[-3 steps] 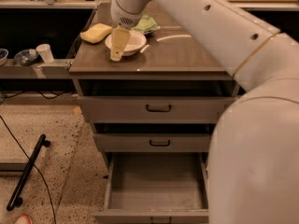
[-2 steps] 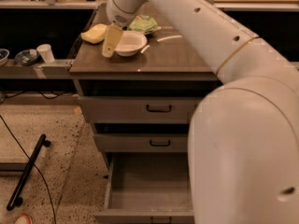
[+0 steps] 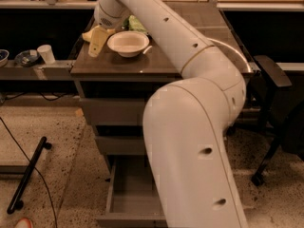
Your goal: Place sponge into bottom drawer
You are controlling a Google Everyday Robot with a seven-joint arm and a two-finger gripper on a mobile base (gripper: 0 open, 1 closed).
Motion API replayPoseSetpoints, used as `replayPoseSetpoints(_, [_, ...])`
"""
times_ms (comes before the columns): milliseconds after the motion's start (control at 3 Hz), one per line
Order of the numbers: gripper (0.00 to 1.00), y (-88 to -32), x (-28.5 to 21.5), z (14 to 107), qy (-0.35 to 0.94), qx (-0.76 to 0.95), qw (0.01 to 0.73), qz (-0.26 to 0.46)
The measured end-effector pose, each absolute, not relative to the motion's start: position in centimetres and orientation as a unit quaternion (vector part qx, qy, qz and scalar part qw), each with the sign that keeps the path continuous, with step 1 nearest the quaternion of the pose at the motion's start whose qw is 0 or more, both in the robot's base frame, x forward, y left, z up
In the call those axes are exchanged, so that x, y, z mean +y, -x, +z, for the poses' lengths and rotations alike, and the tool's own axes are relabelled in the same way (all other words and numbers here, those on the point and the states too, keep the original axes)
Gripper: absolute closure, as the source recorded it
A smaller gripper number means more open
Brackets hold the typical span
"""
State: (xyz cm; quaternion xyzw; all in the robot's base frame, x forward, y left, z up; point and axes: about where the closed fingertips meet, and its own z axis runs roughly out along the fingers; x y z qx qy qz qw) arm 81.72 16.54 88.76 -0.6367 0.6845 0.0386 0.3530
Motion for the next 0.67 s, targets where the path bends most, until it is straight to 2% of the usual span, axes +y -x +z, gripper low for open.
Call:
replayPoseSetpoints(333, [0.00,-83.7,18.3,87.6,0.625,0.693,0.358,0.041])
replayPoseSetpoints(667, [0.13,-84.8,19.4,86.6,0.620,0.700,0.352,0.044])
